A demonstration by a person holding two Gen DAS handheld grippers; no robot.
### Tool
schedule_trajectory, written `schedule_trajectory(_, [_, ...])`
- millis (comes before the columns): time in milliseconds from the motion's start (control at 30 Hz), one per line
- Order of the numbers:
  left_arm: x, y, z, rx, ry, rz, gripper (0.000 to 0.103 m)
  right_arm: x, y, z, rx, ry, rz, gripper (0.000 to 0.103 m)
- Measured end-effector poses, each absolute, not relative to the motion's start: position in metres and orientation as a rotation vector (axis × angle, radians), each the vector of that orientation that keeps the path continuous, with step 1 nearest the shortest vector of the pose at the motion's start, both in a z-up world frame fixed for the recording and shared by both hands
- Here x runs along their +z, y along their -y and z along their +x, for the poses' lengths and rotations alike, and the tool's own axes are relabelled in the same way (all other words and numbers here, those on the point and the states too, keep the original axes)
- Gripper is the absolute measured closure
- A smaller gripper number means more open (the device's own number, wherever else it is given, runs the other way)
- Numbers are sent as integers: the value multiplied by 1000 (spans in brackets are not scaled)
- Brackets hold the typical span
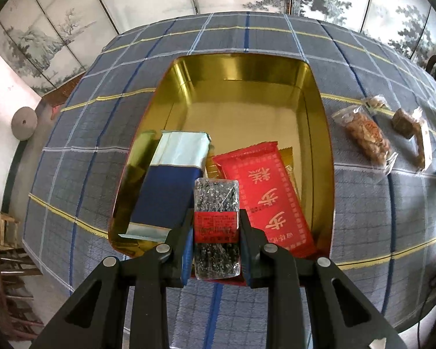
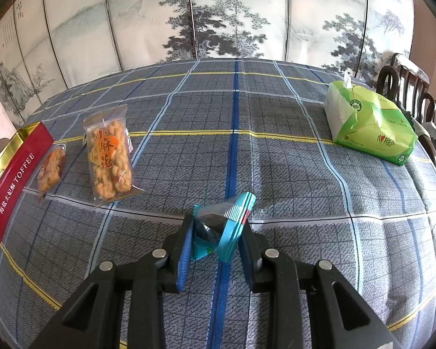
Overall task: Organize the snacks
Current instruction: 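Carry the grey packet into the gold tin and open the left gripper, then carry the teal packet into the gold tin and open the right gripper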
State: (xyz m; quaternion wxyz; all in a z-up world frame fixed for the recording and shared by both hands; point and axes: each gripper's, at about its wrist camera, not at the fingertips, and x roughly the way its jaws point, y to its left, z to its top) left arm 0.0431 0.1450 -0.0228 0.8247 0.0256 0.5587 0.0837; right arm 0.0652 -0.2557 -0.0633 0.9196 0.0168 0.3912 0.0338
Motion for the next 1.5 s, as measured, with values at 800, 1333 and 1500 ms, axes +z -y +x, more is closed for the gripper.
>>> schedule_trajectory(800, [-23, -145, 38, 177, -1150, 99, 59, -61, 252, 64, 38, -808, 9, 74])
schedule_trajectory(1333, [-16, -145, 27, 126, -1110, 80, 31, -56, 245, 63, -6, -843, 4, 74])
schedule_trajectory(1500, [-10, -144, 22, 110, -1088, 68, 25, -50, 235, 56, 5, -844, 6, 74])
